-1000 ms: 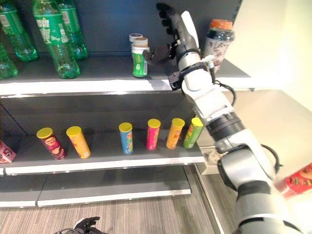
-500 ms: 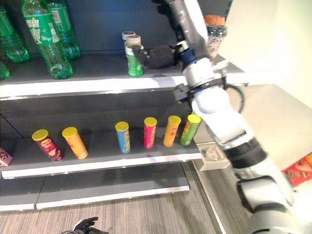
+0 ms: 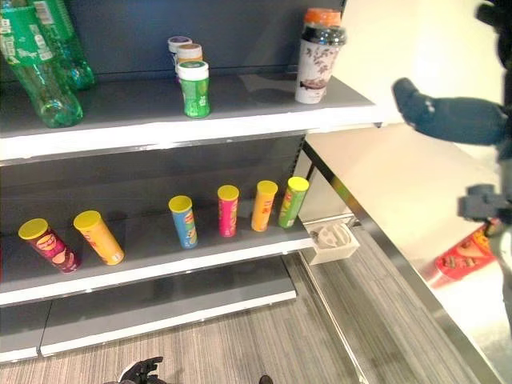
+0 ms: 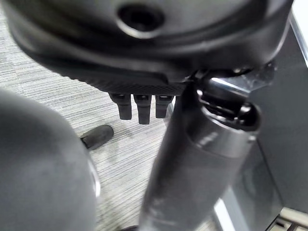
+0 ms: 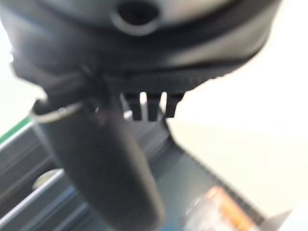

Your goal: Put the goods on the table back onto the shelves and tidy them up.

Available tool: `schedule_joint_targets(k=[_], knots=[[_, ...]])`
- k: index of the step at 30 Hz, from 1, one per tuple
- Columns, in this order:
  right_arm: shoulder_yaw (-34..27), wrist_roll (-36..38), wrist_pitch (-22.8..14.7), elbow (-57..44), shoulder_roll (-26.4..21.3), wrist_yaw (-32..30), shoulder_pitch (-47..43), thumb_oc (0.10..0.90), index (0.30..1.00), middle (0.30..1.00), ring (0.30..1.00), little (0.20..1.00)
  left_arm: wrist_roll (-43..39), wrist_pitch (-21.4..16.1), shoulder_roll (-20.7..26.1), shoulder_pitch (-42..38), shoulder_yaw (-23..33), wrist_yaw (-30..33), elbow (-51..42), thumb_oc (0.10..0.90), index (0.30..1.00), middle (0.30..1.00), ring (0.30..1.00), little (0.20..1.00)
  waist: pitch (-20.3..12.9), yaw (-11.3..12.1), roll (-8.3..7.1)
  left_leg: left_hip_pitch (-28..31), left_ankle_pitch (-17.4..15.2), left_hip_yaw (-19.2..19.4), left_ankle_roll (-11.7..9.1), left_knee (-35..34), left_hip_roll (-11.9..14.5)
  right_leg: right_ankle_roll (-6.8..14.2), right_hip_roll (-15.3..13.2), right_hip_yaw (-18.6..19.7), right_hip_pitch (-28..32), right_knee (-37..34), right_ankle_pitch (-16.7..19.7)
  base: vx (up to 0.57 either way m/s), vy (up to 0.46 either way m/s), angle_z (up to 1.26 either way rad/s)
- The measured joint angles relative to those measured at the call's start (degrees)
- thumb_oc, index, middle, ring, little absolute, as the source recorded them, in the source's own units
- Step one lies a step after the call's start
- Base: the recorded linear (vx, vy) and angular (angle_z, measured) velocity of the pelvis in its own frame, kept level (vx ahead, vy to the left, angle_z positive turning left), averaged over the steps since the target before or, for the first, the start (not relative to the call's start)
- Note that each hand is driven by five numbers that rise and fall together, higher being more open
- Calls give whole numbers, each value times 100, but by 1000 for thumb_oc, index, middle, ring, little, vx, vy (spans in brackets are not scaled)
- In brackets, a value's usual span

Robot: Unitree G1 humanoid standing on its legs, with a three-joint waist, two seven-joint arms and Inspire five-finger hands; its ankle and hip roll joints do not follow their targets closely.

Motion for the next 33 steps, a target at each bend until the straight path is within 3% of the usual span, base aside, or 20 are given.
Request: schedule_joint_targets(k=[5, 9, 11, 14, 18, 19, 20, 21, 22, 23, 24, 25, 26, 27, 28, 29, 30, 33], knots=[[-804, -402, -258, -26, 180, -420, 143, 800, 900, 900, 900, 900, 253, -5, 20, -9, -127, 3, 15, 800, 900, 900, 900, 900, -4, -234, 5, 138, -62, 173, 40, 0, -44, 13, -33, 206, -15, 2, 49, 47, 64, -23], [-1644, -1101, -381, -97, 211, -923, 520, 800, 900, 900, 900, 900, 897, -84, 191, -81, -779, -123, -194, 800, 900, 900, 900, 900, 2, -677, -9, 278, -197, 499, 80, 2, -148, 61, -62, 521, -105, 101, 107, -17, 43, -37], [-1805, -1380, -402, -147, 220, -1038, 662, 800, 900, 900, 900, 900, 1061, -109, 295, -120, -986, -177, -456, 800, 900, 900, 900, 900, 33, -779, 51, 254, -194, 631, 108, 2, -61, 103, -5, 637, -413, 478, 105, -18, 62, -48], [-1783, -1580, -401, -154, 235, -1238, 653, 800, 900, 900, 900, 900, 1120, -181, 441, -374, -1121, -238, -684, 800, 900, 900, 900, 900, 108, -1041, -42, 380, -270, 1067, 161, 0, -118, 170, 3, 833, -682, 718, 195, -17, 18, -74], [-1841, -1688, -402, -267, 306, -1386, 659, 800, 900, 900, 900, 900, 1112, -267, 562, -406, -1121, -256, -729, 800, 900, 900, 900, 900, 115, -1310, -222, 285, -328, 1609, 170, 2, -200, 329, -40, 875, -1043, 391, 252, -127, -50, -88], [-1818, -1698, -396, -283, 311, -1434, 577, 800, 900, 900, 900, 900, 1111, -268, 543, -434, -1121, -282, -725, 800, 900, 900, 900, 900, 139, -1213, -171, 174, -312, 1918, 185, 2, -132, 450, -93, 379, -1271, 46, 24, -182, -101, -163], [-1772, -1734, -331, -279, 471, -1415, 581, 800, 900, 900, 900, 900, 1110, -221, 525, -426, -1131, -405, -590, 800, 900, 900, 900, 900, 199, -1199, 80, -109, -147, 2232, 230, 2, 334, 318, -16, -670, -1430, 313, 163, -183, -107, -158], [-1778, -1749, -297, -253, 508, -1404, 581, 800, 900, 900, 900, 900, 1105, -224, 524, -405, -1118, -417, -484, 800, 900, 900, 900, 900, 188, -1133, 90, -168, -81, 2291, 147, 4, 534, 321, 2, -952, -1413, 651, 153, -225, -145, -93], [-1775, -1753, -279, -246, 508, -1392, 576, 800, 900, 900, 900, 900, 1102, -216, 549, -370, -1120, -449, -347, 800, 900, 900, 900, 900, 153, -1005, 65, -155, 34, 2421, 40, 35, 699, 275, -17, -1022, -1361, 1059, 146, -164, -228, -55], [-1722, -1755, -284, -247, 512, -1350, 539, 800, 900, 900, 900, 900, 1099, -214, 594, -337, -1117, -461, -261, 800, 900, 900, 900, 900, 69, -886, -62, -146, 105, 2499, -60, 50, 759, 144, -32, -969, -1262, 1178, 109, -101, -179, -52], [-1600, -1757, -287, -199, 531, -1321, 444, 800, 900, 900, 900, 900, 1083, -211, 638, -302, -1097, -472, -178, 800, 900, 900, 900, 900, 39, -803, -164, -146, 167, 2541, -67, 89, 848, 5, 62, -830, -1211, 954, 34, -82, -238, -69], [-1277, -1758, -318, -128, 549, -1262, 138, 800, 900, 900, 900, 900, 998, -147, 671, -245, -1007, -488, -111, 800, 900, 900, 900, 900, 38, -618, -328, -131, 159, 2554, -95, 178, 908, -304, 277, -767, -1130, 695, 101, -72, -183, -89], [-1026, -1758, -292, 15, 533, -1133, -42, 800, 900, 900, 900, 900, 992, -102, 598, -260, -1005, -514, -120, 800, 900, 900, 900, 900, 66, -408, -305, -128, 57, 2287, -36, 104, 894, -337, 433, -556, -1125, 473, 255, -72, -247, -87], [-860, -1750, -278, 132, 543, -1024, -160, 800, 900, 900, 900, 900, 985, -109, 516, -245, -1008, -587, -202, 800, 900, 900, 900, 900, 121, -305, -206, -135, 103, 2129, 6, 60, 927, -100, 535, -516, -1007, 119, 424, -82, -235, -68], [-653, -1711, -185, 310, 564, -918, -343, 800, 900, 900, 900, 900, 975, -110, 419, -249, -1011, -644, -229, 800, 900, 900, 900, 900, 173, -188, -86, -121, 238, 2183, -157, 67, 1094, 194, 531, -610, -969, -11, 283, -54, -227, -34], [-472, -1609, -118, 464, 573, -827, -390, 800, 900, 900, 900, 900, 937, -104, 343, -261, -951, -660, -214, 800, 900, 900, 900, 900, 195, -110, -16, -87, 260, 2216, -216, 71, 1115, -128, 475, -1051, -1010, 125, 229, -47, -214, -22], [-284, -1315, -106, 600, 642, -642, -291, 800, 900, 900, 900, 900, 828, -103, 239, -228, -648, -677, -159, 800, 900, 900, 900, 900, 168, -43, 23, -7, 259, 2240, -219, 86, 1093, -454, 491, -1199, -959, 190, 303, -9, -131, -5], [108, -510, 12, 666, 1147, -139, 60, 800, 900, 900, 900, 900, 665, -96, 122, -185, -329, -645, 5, 800, 900, 900, 900, 900, 22, 95, 285, 54, 180, 2200, -234, 71, 1169, -497, 633, -1182, -821, 14, 341, 4, -185, -4]])
